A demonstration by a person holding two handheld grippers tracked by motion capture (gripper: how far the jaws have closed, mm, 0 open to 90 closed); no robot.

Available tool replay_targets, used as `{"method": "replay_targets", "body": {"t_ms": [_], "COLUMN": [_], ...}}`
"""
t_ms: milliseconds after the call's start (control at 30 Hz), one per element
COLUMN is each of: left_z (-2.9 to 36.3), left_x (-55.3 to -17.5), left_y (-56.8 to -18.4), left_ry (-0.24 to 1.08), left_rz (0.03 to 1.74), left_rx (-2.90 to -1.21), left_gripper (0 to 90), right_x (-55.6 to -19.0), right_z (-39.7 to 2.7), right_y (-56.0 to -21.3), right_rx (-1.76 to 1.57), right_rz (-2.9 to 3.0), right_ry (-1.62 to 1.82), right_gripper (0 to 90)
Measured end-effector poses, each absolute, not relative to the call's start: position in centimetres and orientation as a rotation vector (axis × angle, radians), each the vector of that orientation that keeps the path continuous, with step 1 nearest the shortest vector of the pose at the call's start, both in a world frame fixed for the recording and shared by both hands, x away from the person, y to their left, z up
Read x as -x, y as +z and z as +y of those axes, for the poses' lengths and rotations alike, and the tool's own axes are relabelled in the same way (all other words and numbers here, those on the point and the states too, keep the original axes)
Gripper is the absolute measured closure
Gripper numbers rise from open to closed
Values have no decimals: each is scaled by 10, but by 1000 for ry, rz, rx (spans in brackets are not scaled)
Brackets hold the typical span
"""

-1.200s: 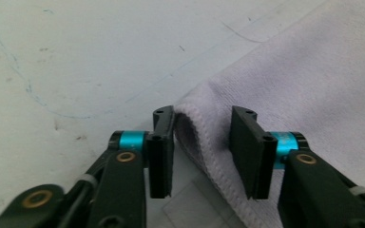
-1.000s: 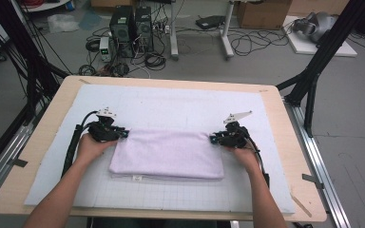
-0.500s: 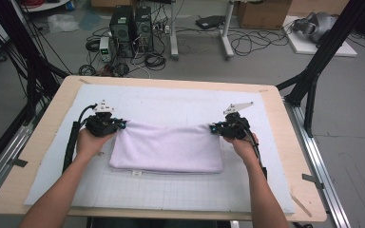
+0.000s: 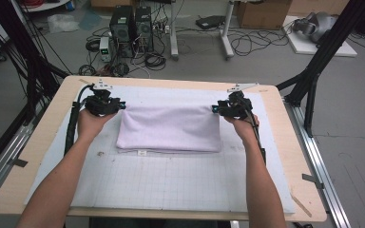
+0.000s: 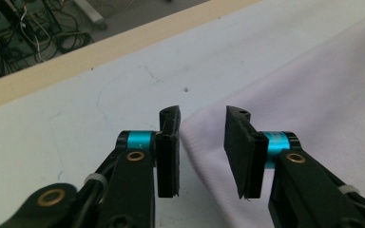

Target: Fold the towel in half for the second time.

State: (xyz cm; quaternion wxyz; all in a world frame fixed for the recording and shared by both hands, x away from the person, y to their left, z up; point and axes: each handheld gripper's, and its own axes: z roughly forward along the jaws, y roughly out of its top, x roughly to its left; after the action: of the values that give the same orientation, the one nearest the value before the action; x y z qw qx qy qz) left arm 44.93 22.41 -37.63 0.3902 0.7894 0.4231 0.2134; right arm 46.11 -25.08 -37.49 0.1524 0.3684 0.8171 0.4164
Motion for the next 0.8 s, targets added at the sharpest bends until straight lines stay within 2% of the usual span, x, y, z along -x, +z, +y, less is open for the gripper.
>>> {"method": "replay_targets", "body": {"t_ms": [100, 467, 600, 800], "left_z": [227, 221, 223, 226], "left_x": [-443, -397, -383, -372], "left_y": [-381, -410, -415, -413], "left_ry": [523, 417, 402, 390], "left_rz": [1052, 897, 877, 866], "left_rx": [-2014, -2104, -2088, -2062], "left_gripper": [612, 618, 605, 535], "right_x": [-458, -420, -413, -402], "right_z": [-253, -248, -246, -243], "right_y": [-385, -405, -407, -408], "right_rx": [-1063, -1029, -1032, -1017], "right_rz": [2380, 2466, 2479, 2458], "right_ry": [1173, 1185, 1221, 1279], "right_gripper": [541, 554, 488, 387]}}
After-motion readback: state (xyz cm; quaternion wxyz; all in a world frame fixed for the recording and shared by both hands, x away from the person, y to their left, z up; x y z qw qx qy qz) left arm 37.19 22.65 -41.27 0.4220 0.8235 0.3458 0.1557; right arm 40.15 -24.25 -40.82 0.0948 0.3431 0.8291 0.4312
